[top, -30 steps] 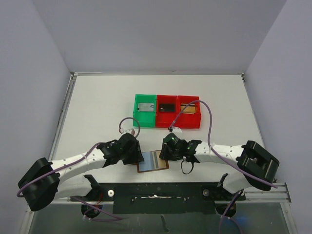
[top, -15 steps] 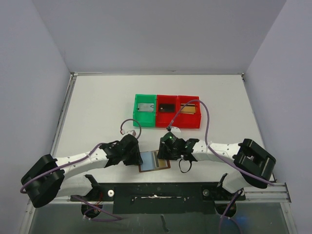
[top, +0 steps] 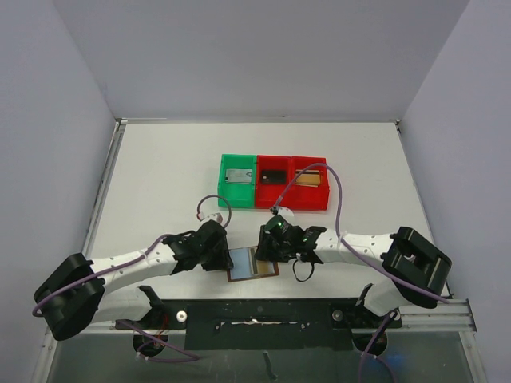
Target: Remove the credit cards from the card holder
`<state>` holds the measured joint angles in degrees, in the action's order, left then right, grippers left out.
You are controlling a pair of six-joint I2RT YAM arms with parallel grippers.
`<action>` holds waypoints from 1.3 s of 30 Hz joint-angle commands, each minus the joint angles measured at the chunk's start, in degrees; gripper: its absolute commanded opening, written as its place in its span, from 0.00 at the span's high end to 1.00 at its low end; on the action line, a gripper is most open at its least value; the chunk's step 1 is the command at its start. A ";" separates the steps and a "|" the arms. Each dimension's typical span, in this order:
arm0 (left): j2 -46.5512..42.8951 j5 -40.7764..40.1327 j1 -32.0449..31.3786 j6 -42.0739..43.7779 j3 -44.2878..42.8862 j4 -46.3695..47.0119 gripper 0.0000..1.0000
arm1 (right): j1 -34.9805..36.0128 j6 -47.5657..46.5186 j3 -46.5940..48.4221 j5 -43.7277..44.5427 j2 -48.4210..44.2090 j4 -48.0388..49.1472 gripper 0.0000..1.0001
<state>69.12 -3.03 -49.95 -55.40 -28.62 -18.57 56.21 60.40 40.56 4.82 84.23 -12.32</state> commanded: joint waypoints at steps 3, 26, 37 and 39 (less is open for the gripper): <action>-2.37 -2.34 -0.45 -0.04 0.06 -0.77 0.72 | -3.55 0.52 -6.08 -11.54 -4.85 17.22 0.64; -2.72 -1.20 -0.42 0.38 -0.84 -0.19 0.66 | -2.92 -1.08 -0.37 -4.18 -0.46 1.30 0.64; -4.06 -2.55 -0.47 0.15 -1.77 -1.75 0.62 | -1.89 -0.95 0.02 -4.77 0.23 2.08 0.61; -5.73 -3.75 -0.46 -0.02 -3.00 -3.21 0.58 | -1.97 -0.59 -0.32 -4.82 1.08 1.89 0.61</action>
<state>66.61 -4.43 -50.17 -55.29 -28.42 -20.82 53.74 59.99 39.64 -0.45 84.64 -10.50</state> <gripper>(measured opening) 0.388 0.391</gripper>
